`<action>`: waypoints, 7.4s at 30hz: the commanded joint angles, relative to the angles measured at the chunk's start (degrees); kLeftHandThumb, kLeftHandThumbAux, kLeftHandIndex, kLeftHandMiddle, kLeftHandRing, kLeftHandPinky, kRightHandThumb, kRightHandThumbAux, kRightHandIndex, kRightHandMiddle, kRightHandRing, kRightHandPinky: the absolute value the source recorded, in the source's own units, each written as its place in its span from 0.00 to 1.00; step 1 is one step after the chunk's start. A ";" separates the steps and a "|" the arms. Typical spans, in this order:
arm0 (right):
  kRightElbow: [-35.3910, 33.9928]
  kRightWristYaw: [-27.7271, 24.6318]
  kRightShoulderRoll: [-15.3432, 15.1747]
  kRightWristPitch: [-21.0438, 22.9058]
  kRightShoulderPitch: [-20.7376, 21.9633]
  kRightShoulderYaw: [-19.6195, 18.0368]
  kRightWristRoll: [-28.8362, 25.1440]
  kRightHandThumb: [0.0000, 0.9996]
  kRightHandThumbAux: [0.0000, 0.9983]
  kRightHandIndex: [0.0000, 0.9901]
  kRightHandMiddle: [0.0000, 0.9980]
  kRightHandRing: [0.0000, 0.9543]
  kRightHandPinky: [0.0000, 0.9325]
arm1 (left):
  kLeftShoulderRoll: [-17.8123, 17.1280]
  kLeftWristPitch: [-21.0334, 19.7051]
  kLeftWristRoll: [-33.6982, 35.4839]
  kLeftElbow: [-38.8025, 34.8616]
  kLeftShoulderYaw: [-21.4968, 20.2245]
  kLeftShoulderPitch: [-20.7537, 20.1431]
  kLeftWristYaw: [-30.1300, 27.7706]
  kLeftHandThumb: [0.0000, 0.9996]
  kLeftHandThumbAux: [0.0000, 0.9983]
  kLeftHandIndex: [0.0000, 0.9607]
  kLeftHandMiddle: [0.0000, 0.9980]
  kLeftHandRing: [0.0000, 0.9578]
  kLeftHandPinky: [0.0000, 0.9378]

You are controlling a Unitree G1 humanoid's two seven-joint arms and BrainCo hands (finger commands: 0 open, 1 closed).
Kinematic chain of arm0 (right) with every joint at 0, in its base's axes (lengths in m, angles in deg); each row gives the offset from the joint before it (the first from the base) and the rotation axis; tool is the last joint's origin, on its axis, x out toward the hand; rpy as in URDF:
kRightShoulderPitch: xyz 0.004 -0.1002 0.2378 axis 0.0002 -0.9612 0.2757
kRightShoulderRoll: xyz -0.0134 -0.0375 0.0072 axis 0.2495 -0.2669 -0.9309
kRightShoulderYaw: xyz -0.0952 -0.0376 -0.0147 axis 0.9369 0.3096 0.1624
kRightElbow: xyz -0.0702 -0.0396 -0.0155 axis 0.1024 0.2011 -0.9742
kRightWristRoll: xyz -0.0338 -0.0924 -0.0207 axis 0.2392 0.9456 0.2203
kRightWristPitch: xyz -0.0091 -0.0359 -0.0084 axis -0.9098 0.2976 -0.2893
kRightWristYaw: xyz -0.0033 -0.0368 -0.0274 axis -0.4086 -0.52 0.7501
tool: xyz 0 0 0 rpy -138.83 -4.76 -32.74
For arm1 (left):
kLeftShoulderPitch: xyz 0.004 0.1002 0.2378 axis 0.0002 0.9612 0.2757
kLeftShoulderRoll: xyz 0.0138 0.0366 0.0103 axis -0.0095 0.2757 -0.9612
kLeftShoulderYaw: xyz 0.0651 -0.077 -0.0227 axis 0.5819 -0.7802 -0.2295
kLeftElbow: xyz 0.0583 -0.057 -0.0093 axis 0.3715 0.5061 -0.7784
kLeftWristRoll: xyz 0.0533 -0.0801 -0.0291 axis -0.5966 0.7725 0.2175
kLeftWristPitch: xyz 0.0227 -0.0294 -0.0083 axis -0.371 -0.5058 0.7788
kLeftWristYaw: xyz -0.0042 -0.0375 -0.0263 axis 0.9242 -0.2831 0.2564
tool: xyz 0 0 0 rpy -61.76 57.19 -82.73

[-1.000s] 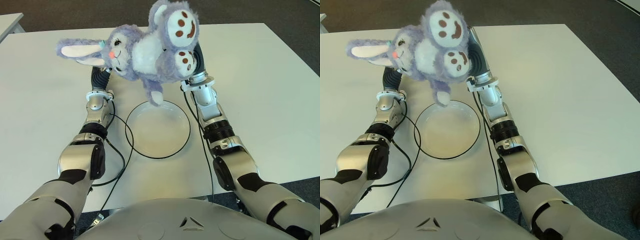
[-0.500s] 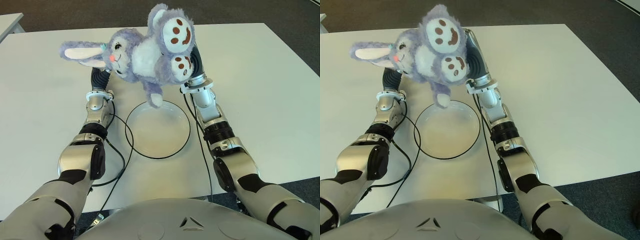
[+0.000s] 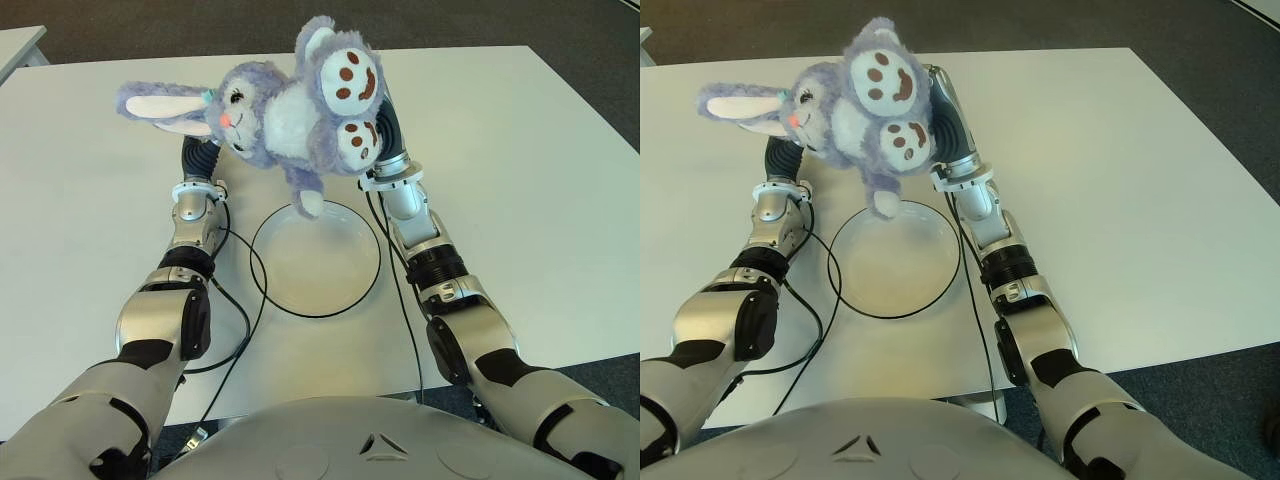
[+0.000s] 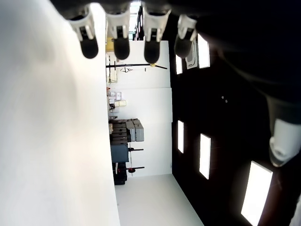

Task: Put the doll into the plate.

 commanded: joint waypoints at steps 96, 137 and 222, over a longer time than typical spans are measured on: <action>7.05 -15.07 -0.84 -9.39 -4.00 0.25 -12.83 0.72 0.71 0.44 0.85 0.89 0.92 | 1.88 -2.64 -0.12 1.53 0.34 4.68 1.07 0.00 0.50 0.03 0.10 0.06 0.00; 6.38 -10.36 -3.35 -6.87 -6.26 1.64 -3.56 0.71 0.72 0.44 0.85 0.90 0.92 | 1.87 -2.55 0.07 1.58 0.27 4.59 0.64 0.00 0.51 0.02 0.09 0.06 0.00; 7.39 -13.14 -5.48 -3.64 -7.37 4.69 -4.35 0.35 0.52 0.08 0.11 0.08 0.04 | 1.90 -2.37 -0.47 1.66 0.63 4.50 1.42 0.00 0.51 0.02 0.09 0.05 0.00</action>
